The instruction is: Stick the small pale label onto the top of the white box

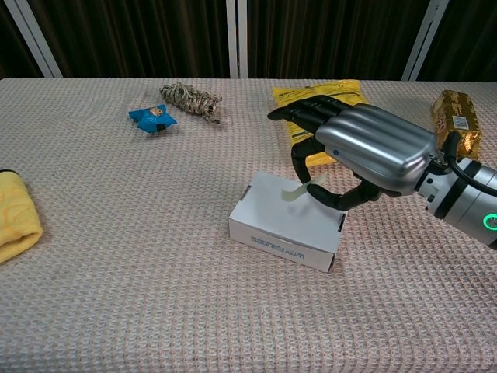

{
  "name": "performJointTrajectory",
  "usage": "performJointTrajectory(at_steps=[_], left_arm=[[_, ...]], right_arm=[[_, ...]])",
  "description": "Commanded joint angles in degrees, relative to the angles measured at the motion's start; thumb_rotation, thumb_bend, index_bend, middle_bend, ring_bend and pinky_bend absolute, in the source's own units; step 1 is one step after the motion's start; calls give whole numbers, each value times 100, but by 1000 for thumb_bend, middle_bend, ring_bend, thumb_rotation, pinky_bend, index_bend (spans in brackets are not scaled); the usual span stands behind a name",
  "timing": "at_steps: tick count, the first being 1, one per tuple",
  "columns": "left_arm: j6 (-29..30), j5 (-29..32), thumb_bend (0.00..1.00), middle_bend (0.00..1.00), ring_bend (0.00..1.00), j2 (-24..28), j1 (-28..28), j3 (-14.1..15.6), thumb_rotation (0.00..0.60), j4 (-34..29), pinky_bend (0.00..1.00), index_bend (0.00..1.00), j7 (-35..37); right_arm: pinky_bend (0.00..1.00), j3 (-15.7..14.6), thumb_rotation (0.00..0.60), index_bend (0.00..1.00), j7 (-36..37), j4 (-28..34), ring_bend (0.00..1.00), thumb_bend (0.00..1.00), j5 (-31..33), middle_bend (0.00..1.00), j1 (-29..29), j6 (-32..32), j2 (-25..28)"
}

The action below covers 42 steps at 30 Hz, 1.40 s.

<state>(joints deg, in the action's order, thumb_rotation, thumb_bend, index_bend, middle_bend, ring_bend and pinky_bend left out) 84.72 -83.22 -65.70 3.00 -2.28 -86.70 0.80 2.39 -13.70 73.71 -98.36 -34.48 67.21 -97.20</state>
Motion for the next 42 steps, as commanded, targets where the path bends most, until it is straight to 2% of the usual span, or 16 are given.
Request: performJointTrajectory(at_steps=[1,17,27,42], left_arm=[[6,1,40,66,31,5,-2,-3,600,0,96,76,3],[-62,41,40,66,31,27,12,-8,600,6,96,76,35],[-70,29,40,66,31,11,19,-4,600,13,97,76,36],[-51,16,40,66,31,16,14,-1,600,-9,96,76,6]], right_arm=[[0,5,600,638,-10,-56,0,437,9,22,-38,-19,-55],[0,-18,600,591,-149,-155,0,418,160,12,-126,-122,-166],[0,-63,600,532,-215,-33,0,365,264,7,-128,-199,-63],[0,-183,600,521,-216,213,0,352,255,5,-41,-92,153]])
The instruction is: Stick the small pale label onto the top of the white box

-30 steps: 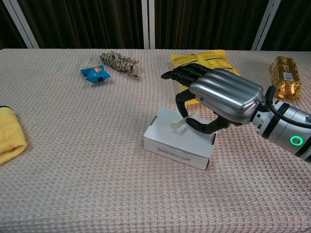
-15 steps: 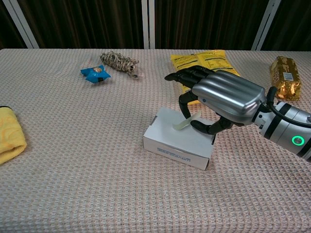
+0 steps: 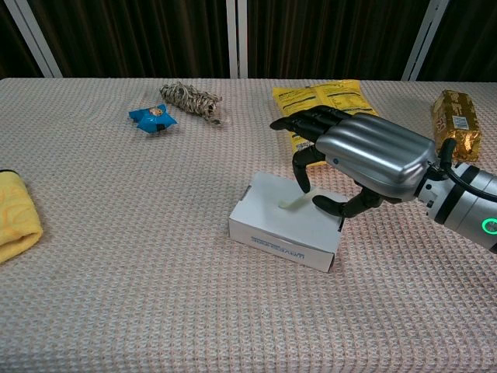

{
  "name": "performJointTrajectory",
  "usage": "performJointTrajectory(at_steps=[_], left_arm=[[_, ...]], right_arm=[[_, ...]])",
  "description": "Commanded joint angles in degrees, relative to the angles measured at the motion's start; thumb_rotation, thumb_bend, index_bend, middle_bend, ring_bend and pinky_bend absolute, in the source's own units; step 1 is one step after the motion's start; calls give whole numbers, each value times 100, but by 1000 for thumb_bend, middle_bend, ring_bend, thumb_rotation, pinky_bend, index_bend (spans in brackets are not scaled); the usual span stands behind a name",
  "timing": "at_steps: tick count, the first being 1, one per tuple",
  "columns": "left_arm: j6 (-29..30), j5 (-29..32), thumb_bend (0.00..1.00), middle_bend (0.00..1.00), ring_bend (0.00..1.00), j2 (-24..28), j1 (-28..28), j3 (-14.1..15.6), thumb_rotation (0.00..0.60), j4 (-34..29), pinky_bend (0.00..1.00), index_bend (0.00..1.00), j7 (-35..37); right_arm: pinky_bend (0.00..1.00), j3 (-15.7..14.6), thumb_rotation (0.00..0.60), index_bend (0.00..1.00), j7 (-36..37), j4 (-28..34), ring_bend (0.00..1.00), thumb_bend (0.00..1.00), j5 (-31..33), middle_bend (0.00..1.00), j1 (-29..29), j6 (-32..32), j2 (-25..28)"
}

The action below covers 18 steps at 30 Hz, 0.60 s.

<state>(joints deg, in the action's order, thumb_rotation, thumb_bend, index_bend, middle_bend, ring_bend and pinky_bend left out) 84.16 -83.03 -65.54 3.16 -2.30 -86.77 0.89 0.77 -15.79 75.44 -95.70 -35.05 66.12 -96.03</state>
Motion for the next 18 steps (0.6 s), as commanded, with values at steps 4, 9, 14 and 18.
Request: performJointTrajectory(at_steps=[4,9,14,18], left_arm=[[12,-13,40,66,31,2,-3,4,600,-9,96,76,-15],[-5,-18,40,66,31,-3,10,6,600,-24,97,76,-38],[0,-32,40,66,31,-4,12,10,600,-41,97,76,-53],[12,-22,40,66,31,-1,-2,14,600,-39,96,76,-52]], right_arm=[[0,-69,600,521,9,184,0,347,-70,5,53,95,142],[0,-120,600,520,26,379,0,344,-141,5,97,183,278],[0,-207,590,477,220,547,0,450,-203,0,34,45,397],[0,-218,330,459,649,787,0,806,-83,0,29,-58,490]])
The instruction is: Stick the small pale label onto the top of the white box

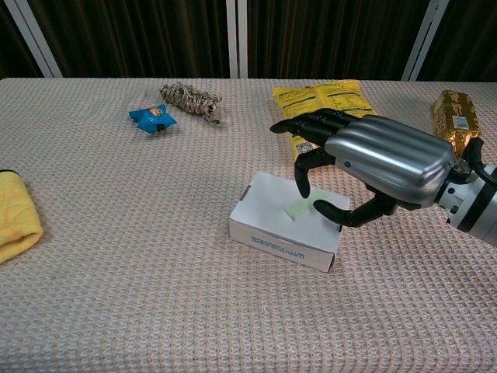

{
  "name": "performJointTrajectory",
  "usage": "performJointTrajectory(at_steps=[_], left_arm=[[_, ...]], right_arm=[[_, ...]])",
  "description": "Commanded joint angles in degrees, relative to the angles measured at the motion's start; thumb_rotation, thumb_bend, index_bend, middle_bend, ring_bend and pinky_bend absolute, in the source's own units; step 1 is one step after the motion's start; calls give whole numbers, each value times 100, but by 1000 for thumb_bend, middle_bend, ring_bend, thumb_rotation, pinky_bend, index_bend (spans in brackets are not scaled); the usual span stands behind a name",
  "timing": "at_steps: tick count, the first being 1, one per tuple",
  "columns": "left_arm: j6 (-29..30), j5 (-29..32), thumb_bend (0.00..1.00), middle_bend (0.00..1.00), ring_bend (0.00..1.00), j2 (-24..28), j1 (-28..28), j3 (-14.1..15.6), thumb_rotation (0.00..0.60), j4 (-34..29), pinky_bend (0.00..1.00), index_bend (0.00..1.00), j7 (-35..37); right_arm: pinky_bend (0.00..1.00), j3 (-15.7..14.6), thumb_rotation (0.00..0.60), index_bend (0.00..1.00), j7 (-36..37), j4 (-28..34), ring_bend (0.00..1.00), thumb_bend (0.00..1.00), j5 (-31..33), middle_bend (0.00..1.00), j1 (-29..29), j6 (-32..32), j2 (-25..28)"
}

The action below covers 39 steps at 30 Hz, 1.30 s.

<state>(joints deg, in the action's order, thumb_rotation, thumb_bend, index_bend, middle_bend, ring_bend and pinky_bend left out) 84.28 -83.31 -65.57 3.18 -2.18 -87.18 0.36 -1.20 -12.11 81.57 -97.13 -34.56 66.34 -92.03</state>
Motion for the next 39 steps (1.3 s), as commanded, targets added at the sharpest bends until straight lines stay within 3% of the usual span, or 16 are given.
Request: performJointTrajectory(at_steps=[1,10,39], left_arm=[[-4,12,40,66,31,1,-5,2,600,5,96,76,3],[-46,13,40,66,31,-18,13,5,600,50,96,76,43],[-41,54,41,66,31,3,-8,-9,600,107,97,76,138]], right_arm=[[0,-9,329,458,266,159,0,829,37,0,-15,-40,97],[0,-14,329,484,141,70,0,902,45,0,40,-17,27],[0,-23,327,476,106,-165,0,905,171,0,-85,-415,-329]])
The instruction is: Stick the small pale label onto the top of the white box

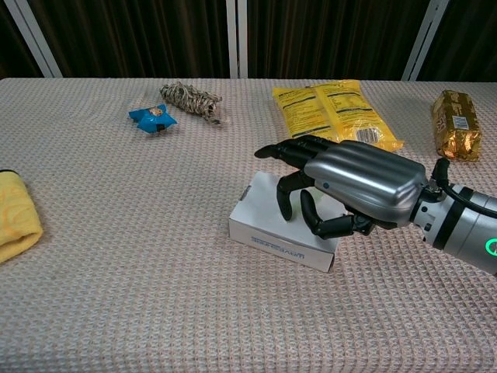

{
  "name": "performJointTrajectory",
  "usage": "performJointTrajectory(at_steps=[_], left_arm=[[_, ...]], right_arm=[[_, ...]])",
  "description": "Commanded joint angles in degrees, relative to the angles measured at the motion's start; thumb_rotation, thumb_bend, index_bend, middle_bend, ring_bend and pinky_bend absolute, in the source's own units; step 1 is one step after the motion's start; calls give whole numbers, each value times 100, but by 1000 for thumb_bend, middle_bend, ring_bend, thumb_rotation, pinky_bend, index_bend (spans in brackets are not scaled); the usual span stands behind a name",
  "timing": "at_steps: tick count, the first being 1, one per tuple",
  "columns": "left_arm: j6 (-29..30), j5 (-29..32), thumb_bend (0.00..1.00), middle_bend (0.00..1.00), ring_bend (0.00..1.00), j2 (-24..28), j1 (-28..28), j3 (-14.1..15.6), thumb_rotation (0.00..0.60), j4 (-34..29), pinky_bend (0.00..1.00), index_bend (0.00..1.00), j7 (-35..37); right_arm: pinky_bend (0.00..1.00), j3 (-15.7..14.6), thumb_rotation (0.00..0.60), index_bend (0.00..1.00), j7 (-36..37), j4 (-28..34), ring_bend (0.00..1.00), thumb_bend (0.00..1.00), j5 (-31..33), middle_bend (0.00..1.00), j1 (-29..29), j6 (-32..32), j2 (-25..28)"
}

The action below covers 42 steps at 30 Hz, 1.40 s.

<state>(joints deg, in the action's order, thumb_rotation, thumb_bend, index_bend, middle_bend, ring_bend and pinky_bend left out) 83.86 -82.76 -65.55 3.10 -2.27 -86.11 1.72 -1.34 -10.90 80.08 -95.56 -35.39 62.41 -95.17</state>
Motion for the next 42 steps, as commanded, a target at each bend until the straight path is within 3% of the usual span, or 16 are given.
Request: performJointTrajectory(at_steps=[1,42], left_arm=[[3,1,40,66,31,0,-1,-2,600,3,97,76,5],[-23,40,40,66,31,-14,-25,0,600,85,96,76,80]], right_arm=[[0,-14,327,475,-23,-23,0,905,21,0,-2,-32,-21],[0,9,328,432,93,-304,0,894,-28,0,8,139,-276]])
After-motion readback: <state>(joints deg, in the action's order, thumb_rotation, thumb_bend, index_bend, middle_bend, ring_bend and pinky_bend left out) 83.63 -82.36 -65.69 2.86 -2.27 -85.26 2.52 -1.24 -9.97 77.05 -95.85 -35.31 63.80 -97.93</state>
